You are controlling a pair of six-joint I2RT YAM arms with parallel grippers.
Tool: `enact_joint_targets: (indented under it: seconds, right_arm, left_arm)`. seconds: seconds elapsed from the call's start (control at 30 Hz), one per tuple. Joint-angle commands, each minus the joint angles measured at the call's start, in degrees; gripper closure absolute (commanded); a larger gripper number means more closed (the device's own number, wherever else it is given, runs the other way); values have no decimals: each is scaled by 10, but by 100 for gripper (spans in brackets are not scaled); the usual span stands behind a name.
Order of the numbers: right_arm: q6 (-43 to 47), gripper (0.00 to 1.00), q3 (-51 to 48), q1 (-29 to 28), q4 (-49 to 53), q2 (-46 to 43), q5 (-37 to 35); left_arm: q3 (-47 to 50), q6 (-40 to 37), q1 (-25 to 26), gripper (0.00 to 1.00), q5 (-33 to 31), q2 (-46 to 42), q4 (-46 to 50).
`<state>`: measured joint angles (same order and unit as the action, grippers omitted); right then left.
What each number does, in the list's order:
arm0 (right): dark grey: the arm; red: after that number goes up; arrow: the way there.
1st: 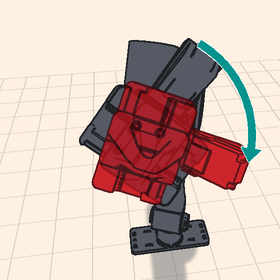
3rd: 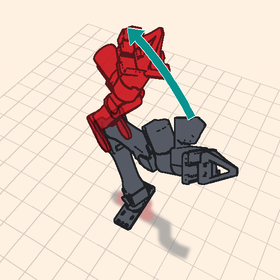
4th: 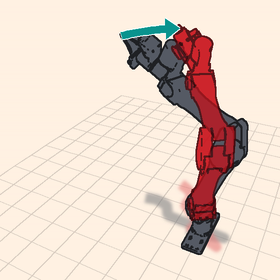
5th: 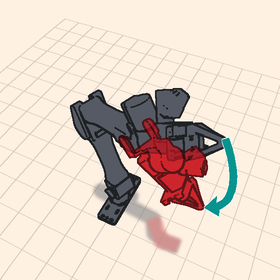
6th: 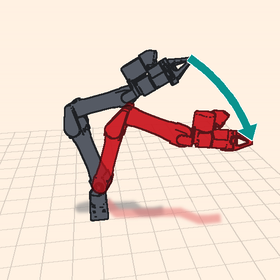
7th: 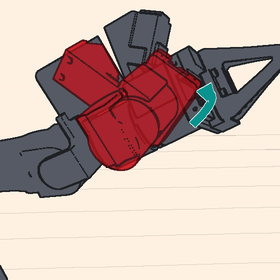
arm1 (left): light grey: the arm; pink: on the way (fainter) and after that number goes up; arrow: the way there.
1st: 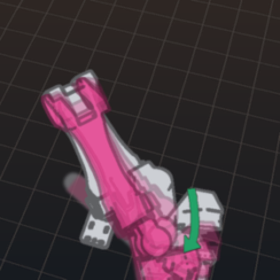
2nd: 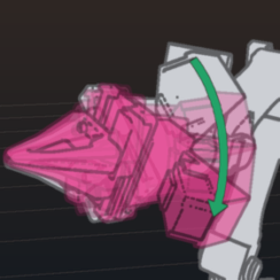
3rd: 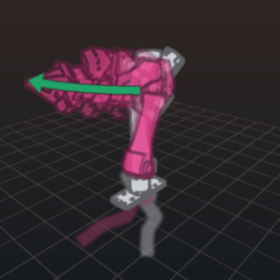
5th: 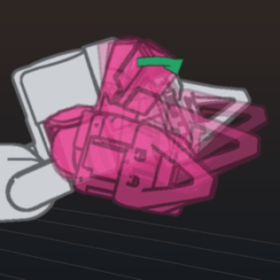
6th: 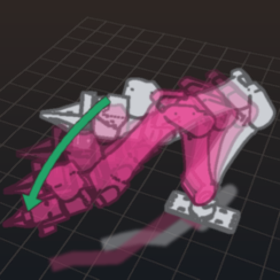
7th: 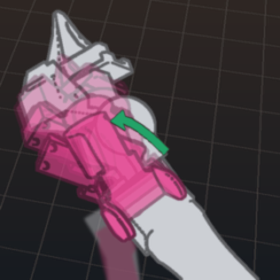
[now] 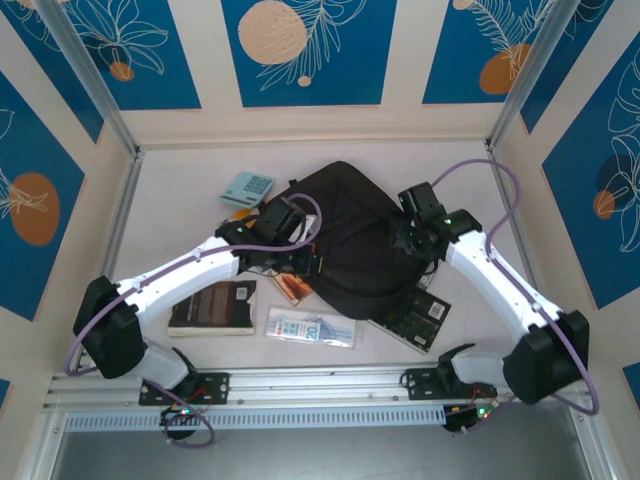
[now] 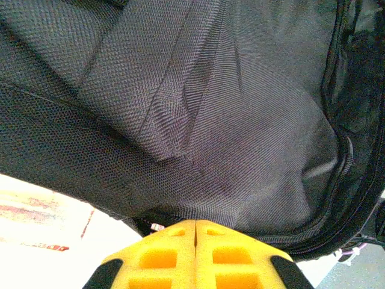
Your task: Pack books, pencil case, and school supplies into a backpack
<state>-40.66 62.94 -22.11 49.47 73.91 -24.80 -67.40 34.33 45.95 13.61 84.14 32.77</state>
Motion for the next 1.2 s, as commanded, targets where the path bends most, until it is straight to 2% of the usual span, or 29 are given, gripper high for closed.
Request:
enact_joint_targets:
  seconds: [0.0, 0.17, 0.33, 0.4, 0.5, 0.57, 0.63, 0.73, 0.77, 0.93, 1.17]
  right_arm:
    - [13, 45, 25, 7, 18, 49, -59]
    - [22, 45, 39, 14, 15, 121, -99]
    - [30, 45, 49, 3, 30, 171, -184]
    - [38, 44, 48, 3, 26, 184, -187]
    - [59, 51, 38, 4, -7, 195, -125]
    - [63, 60, 30, 5, -30, 196, -78]
    - [68, 75, 27, 11, -45, 192, -39]
    - [72, 97, 29, 14, -54, 162, -28]
    - [72, 100, 31, 14, -55, 149, -27]
    - [57, 100, 39, 25, -59, 61, 22]
    - [-15, 100, 20, 72, -86, -20, 191]
  left_arm:
    - [11, -7, 3, 100, -11, -24, -8]
    - [22, -8, 3, 100, -3, -26, -20]
    - [28, -9, 3, 100, 0, -24, -29]
    - [29, -9, 3, 100, 1, -22, -31]
    - [28, -10, 2, 100, 4, -21, -34]
    - [27, -10, 1, 100, 5, -18, -35]
    - [27, -10, 0, 100, 7, -16, -38]
    - [29, -11, 0, 100, 5, -14, -36]
    - [29, -13, 0, 100, 2, -15, -34]
    - [26, -18, 0, 100, -20, -25, -20]
    - [13, -27, 0, 100, -54, -30, 7]
